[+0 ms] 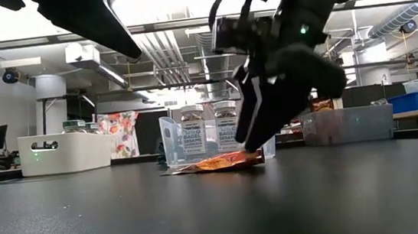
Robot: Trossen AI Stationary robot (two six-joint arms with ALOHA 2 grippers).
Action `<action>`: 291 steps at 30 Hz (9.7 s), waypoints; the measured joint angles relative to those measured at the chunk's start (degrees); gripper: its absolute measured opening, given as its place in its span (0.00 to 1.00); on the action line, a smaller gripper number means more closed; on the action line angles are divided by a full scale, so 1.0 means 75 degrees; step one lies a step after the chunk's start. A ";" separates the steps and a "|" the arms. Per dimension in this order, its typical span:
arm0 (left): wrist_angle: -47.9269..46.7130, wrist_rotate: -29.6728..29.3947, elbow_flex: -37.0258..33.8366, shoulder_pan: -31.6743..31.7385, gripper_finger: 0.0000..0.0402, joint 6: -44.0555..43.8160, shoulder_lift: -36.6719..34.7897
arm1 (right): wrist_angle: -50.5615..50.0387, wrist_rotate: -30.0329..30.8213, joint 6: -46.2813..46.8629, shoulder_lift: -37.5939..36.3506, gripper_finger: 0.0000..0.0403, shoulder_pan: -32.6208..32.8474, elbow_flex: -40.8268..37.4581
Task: Sort spices by type
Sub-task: Put the spice pack into the black bin
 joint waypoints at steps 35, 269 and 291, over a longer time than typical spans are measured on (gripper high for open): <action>-0.0018 -0.0604 -0.0044 -0.0009 0.02 -0.0092 -0.0015 | -0.0464 -0.0882 0.0961 0.0292 0.02 0.0000 -0.0021; 0.6903 0.2066 -0.1865 0.1239 0.06 0.3886 -0.0289 | -0.0292 -0.1242 0.0670 -0.2826 0.02 0.0233 0.0911; 0.4449 0.2016 -0.1883 0.1218 0.19 0.2345 -0.0280 | -0.1694 0.0019 0.1527 -0.3469 0.02 -0.0236 0.0994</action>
